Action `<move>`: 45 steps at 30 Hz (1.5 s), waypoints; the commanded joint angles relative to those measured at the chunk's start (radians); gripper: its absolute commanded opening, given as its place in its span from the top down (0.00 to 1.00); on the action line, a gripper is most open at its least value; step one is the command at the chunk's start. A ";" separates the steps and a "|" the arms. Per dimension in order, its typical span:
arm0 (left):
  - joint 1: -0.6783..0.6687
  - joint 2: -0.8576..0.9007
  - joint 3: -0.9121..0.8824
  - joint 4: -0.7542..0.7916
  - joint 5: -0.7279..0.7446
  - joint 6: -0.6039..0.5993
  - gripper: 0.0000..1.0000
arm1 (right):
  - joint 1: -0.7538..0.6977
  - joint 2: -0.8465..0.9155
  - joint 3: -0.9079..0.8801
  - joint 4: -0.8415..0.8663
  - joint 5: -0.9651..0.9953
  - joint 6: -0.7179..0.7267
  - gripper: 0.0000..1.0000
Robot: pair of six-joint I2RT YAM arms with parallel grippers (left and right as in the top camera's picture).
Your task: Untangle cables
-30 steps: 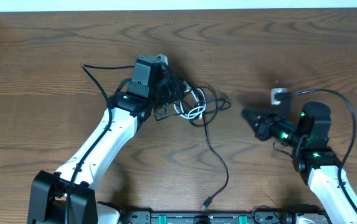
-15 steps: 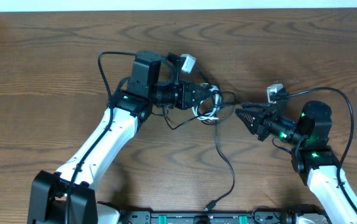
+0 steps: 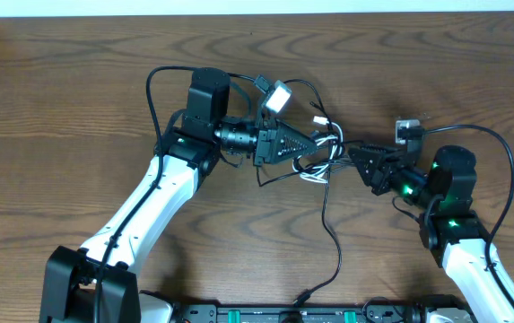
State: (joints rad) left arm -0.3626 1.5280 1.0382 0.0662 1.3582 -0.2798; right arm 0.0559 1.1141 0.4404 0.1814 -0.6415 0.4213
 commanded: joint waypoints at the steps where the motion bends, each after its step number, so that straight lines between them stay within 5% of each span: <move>1: 0.002 -0.013 0.005 0.028 0.118 0.021 0.92 | 0.003 -0.010 0.003 -0.072 0.194 0.103 0.67; 6: 0.002 -0.013 0.005 0.046 0.161 0.021 0.92 | -0.011 -0.011 0.003 -0.086 0.222 0.132 0.67; 17: 0.002 -0.013 0.005 0.045 0.185 0.075 0.92 | -0.193 -0.052 0.003 0.102 -0.086 0.132 0.64; 30: 0.001 -0.013 0.005 0.045 0.215 0.138 0.92 | -0.112 0.111 0.004 0.291 -0.363 0.373 0.64; 45: 0.002 -0.013 0.005 0.045 0.215 0.153 0.92 | -0.020 0.182 0.005 0.311 -0.344 0.473 0.73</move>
State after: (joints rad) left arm -0.3626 1.5280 1.0382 0.1055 1.5402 -0.1520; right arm 0.0250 1.2942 0.4412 0.5121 -0.9947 0.8665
